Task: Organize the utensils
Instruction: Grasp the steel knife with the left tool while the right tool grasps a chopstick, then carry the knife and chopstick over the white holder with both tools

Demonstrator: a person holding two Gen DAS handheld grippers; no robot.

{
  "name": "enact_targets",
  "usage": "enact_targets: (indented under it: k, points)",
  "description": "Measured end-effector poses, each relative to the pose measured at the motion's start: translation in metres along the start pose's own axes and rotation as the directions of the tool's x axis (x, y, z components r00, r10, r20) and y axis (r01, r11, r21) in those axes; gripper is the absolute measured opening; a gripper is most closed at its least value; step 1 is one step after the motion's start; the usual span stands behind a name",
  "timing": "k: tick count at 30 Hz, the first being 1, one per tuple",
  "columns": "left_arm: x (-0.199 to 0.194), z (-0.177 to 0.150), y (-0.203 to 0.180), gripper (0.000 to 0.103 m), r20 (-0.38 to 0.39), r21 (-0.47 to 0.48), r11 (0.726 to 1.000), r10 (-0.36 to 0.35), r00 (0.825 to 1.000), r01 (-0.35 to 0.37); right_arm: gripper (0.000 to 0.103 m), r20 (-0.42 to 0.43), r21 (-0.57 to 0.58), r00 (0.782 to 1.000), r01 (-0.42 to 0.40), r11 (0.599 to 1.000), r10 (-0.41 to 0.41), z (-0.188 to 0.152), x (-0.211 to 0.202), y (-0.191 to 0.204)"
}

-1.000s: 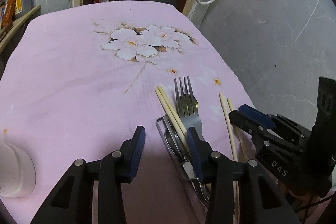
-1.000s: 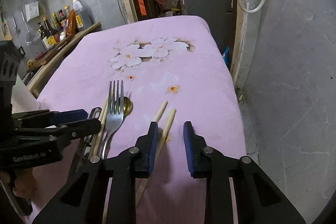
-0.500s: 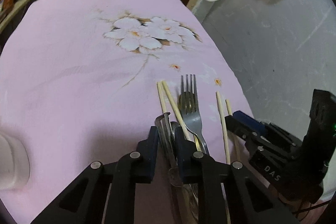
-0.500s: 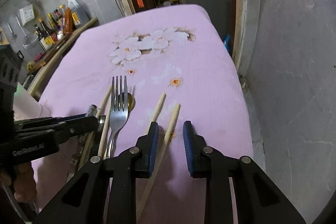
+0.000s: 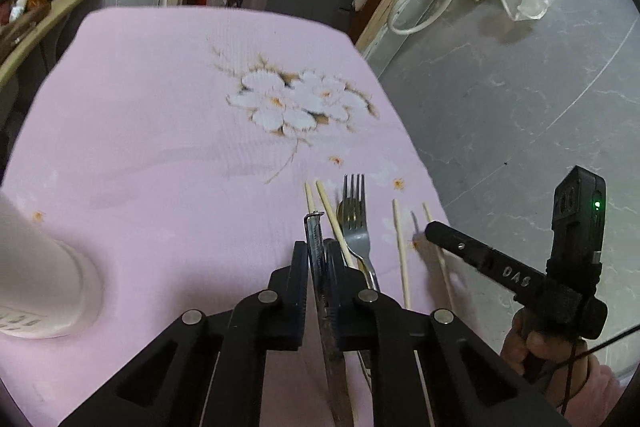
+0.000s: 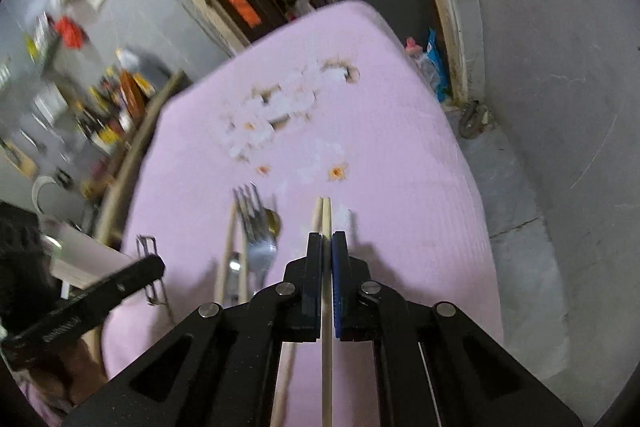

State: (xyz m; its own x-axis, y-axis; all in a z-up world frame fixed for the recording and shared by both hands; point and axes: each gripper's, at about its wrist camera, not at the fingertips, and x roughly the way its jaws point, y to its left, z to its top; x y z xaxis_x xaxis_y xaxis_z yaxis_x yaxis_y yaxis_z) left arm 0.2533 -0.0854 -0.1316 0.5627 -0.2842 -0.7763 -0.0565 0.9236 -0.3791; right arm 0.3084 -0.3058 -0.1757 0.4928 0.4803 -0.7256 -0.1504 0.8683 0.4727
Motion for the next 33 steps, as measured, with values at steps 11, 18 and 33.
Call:
enact_targets:
  k: [11, 18, 33]
  points:
    - [-0.071, 0.001, 0.006, 0.008, 0.158, 0.002, 1.0, -0.018, 0.987, 0.018, 0.004, 0.27, 0.008, 0.951, -0.157, 0.988, 0.149, -0.006, -0.069, 0.044]
    - [-0.136, 0.022, 0.03, 0.008, 0.269, -0.003, 0.999, -0.031, 0.963, 0.033, 0.004, 0.413, -0.074, 0.874, -0.249, 0.966, 0.257, 0.006, -0.092, 0.116]
    - [-0.291, 0.046, 0.119, 0.008, 0.475, -0.041, 0.998, 0.063, 0.878, -0.049, 0.004, 0.517, -0.304, 0.692, -0.402, 0.864, 0.504, 0.028, -0.078, 0.301]
